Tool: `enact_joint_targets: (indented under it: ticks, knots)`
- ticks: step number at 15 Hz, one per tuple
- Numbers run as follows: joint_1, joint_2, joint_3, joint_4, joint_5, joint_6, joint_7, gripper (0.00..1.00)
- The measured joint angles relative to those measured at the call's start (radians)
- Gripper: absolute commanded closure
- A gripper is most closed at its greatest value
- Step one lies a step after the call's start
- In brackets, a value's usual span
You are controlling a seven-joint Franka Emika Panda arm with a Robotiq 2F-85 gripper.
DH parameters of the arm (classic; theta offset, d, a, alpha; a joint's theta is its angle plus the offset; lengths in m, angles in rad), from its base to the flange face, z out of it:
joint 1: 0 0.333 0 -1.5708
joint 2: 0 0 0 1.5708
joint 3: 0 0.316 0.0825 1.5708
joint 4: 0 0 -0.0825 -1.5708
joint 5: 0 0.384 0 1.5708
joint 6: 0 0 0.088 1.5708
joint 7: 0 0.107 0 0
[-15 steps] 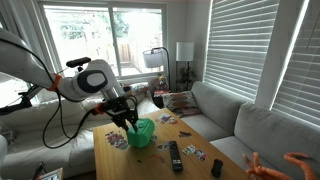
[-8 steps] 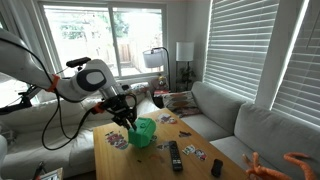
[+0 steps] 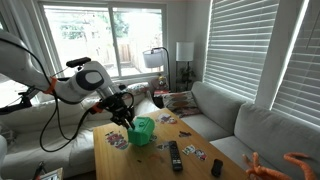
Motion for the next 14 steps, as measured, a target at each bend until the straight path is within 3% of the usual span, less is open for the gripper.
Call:
enact_joint_targets:
  ticks: [9, 14]
  knots:
    - [0.025, 0.06, 0.085, -0.004, -0.279, -0.107, 0.205, 0.94]
    - [0.063, 0.103, 0.094, 0.017, -0.342, -0.193, 0.258, 0.94]
